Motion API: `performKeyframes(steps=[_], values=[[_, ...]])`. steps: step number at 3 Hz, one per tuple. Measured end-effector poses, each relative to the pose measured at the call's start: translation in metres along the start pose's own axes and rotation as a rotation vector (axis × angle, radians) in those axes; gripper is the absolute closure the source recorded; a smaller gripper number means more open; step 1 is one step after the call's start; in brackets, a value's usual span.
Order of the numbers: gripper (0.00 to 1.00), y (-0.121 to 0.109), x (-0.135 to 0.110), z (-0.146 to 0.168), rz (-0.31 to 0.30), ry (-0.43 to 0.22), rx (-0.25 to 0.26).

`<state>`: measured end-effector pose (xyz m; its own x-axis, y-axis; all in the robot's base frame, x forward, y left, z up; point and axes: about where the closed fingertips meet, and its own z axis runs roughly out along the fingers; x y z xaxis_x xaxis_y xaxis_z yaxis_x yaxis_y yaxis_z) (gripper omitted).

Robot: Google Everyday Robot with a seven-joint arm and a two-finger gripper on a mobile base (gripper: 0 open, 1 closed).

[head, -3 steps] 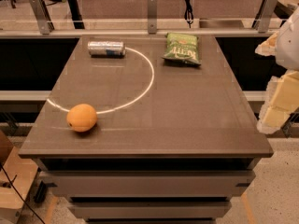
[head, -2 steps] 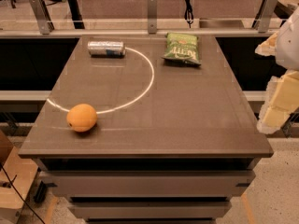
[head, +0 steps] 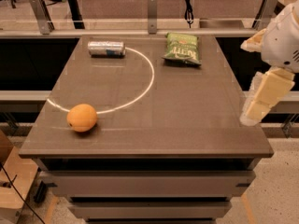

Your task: Pick redbull can

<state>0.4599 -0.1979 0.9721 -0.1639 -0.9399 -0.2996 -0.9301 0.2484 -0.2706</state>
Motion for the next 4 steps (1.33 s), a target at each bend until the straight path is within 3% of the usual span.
performKeyframes(steps=[1,3,4], values=[[0.0,-0.027,-0.024,0.025,0.019,-0.141,0.002],[0.0,-0.031,-0.037,0.039,0.033,-0.21,-0.012],[0.0,-0.052,-0.075,0.058,0.03,-0.336,-0.001]])
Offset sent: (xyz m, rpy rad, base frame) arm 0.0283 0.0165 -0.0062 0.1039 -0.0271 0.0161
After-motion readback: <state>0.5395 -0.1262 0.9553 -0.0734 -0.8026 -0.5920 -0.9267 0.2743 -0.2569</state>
